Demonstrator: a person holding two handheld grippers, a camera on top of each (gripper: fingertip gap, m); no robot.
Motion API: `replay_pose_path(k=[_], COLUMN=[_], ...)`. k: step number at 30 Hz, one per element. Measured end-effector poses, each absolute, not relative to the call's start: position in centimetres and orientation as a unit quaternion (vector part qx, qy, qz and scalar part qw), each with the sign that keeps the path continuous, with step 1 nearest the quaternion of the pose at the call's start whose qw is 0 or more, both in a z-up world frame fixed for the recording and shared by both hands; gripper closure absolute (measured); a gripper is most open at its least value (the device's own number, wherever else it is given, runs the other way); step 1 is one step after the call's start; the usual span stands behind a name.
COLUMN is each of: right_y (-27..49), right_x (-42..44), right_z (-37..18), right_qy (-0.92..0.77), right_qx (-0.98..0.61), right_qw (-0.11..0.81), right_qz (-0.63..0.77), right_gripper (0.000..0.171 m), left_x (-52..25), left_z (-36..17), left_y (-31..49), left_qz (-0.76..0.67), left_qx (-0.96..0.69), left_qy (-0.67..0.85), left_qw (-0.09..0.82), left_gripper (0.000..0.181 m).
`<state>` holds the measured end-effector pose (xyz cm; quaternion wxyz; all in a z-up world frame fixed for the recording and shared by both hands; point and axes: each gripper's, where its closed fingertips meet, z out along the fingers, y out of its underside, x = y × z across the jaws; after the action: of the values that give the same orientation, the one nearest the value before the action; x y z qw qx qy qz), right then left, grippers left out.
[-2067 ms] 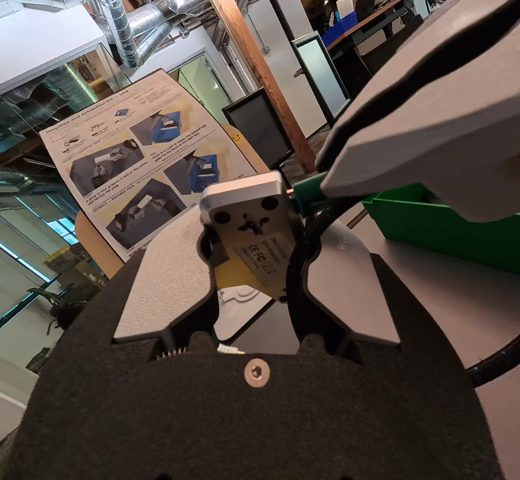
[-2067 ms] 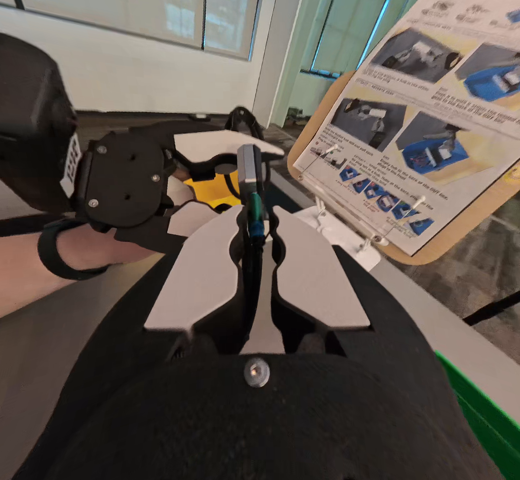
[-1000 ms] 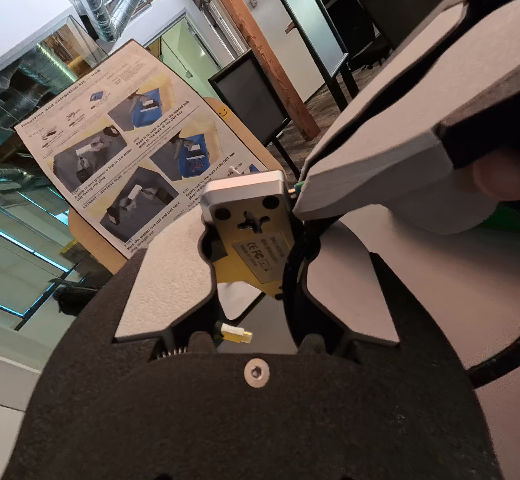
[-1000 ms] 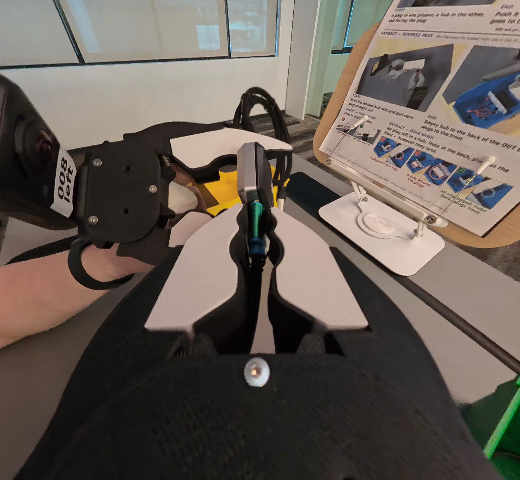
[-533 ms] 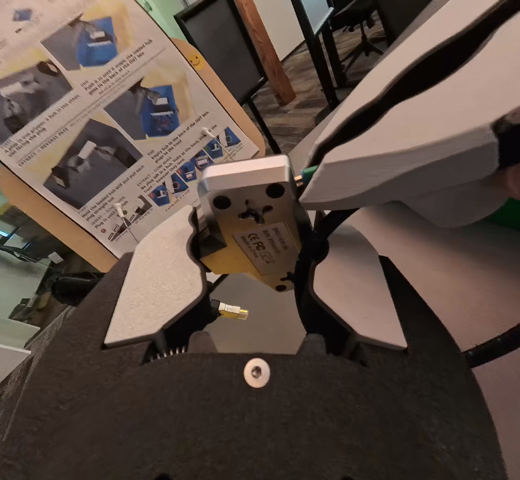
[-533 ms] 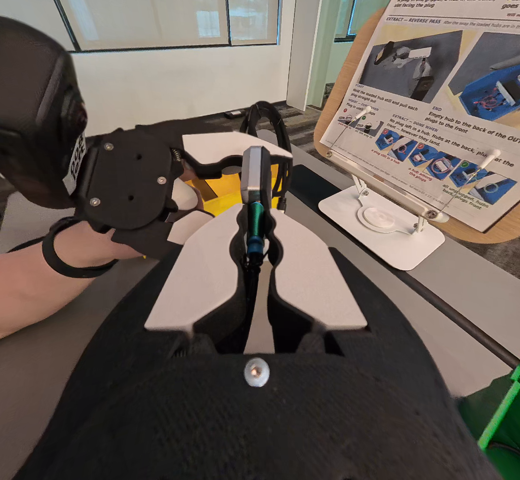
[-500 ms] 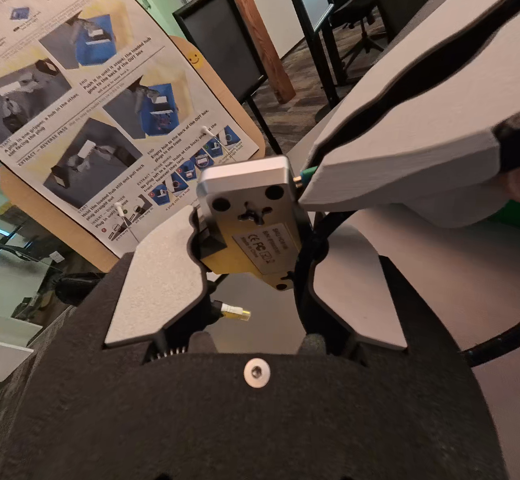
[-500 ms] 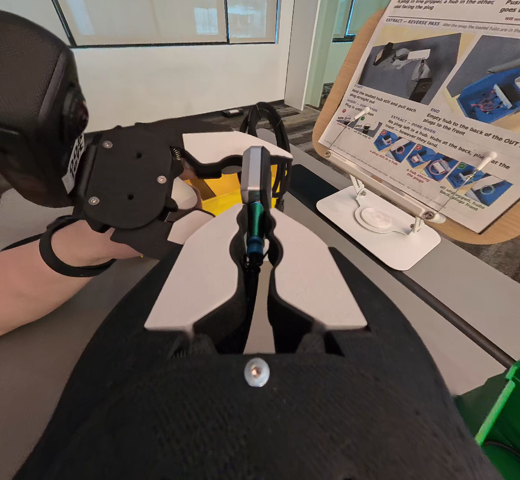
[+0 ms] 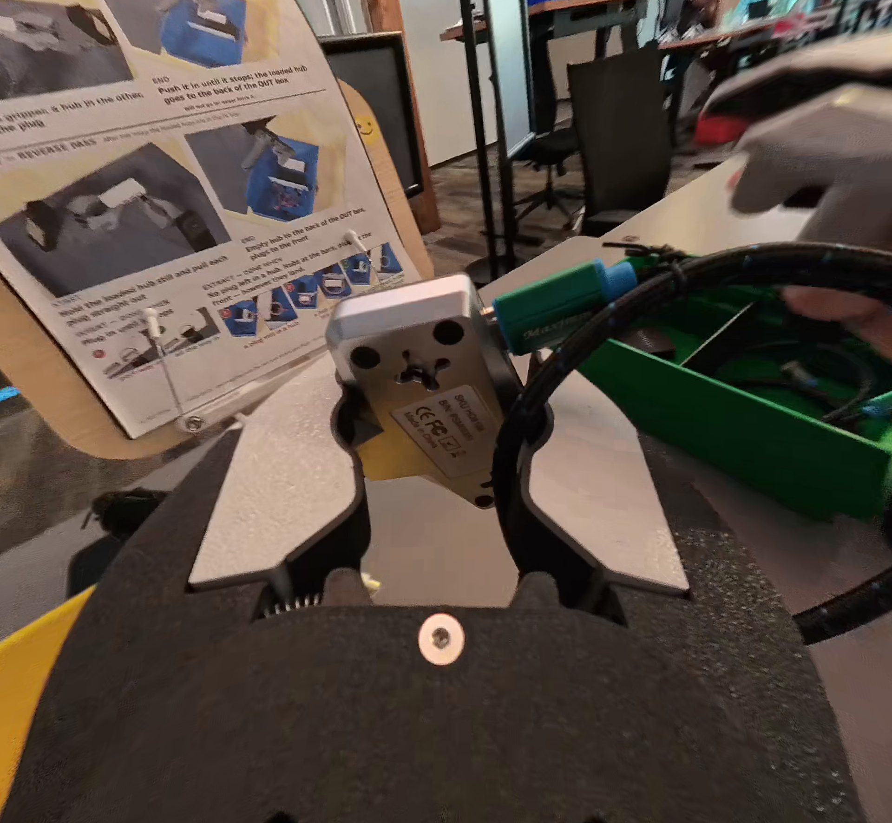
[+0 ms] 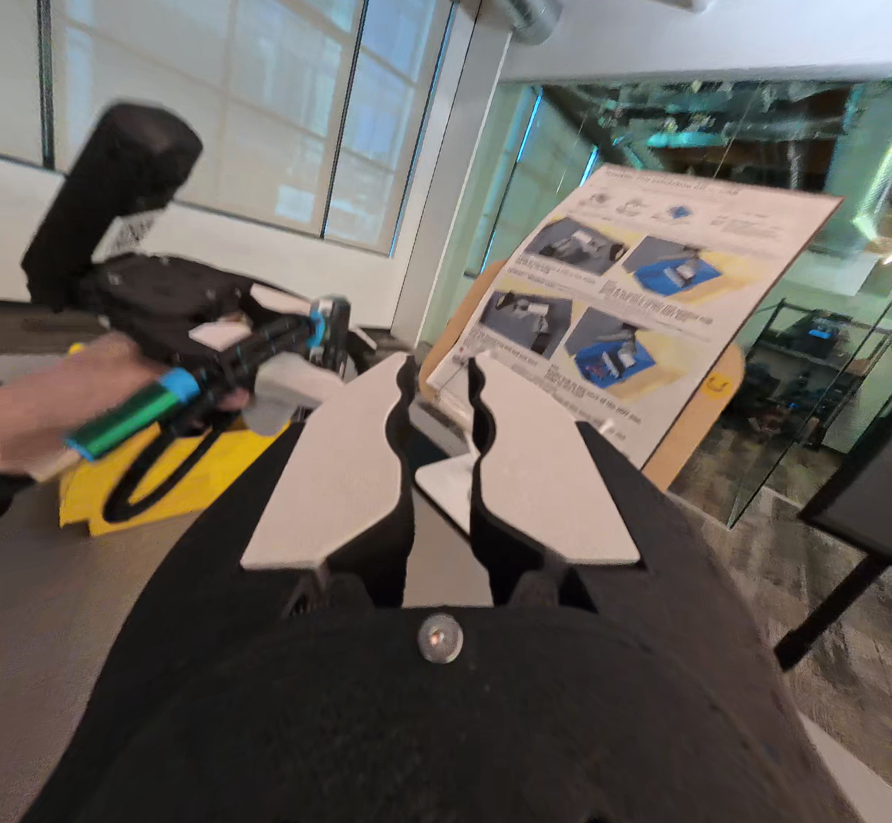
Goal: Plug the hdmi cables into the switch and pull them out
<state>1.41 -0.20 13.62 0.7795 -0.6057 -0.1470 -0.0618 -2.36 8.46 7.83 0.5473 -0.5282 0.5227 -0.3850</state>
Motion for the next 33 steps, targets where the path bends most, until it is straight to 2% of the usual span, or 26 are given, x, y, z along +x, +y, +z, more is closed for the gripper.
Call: replay_pose_path(k=[4, 9, 26, 33], right_y=[2.5, 2.1, 1.8, 2.1], right_x=[-3.2, -4.3, -4.5, -4.2], right_z=[10.2, 11.3, 10.8, 10.4], right_qy=[-0.205, -0.169, -0.185, -0.182], right_qx=[-0.641, -0.602, -0.586, -0.618], right_qw=[0.74, 0.78, 0.789, 0.762], right_qz=[-0.019, -0.027, 0.003, -0.067], right_gripper=[0.133, 0.154, 0.159, 0.16], left_x=[-2.1, -1.5, -0.5, -0.4], left_z=[7.8, 7.8, 6.6, 6.4], left_y=[8.0, 6.1, 4.3, 4.8], left_qz=[-0.395, -0.419, -0.433, -0.411], left_qx=[-0.526, -0.515, -0.514, -0.525], left_qy=[0.52, 0.529, 0.549, 0.531], left_qw=[0.545, 0.529, 0.497, 0.524], left_gripper=[0.112, 0.112, 0.111, 0.112])
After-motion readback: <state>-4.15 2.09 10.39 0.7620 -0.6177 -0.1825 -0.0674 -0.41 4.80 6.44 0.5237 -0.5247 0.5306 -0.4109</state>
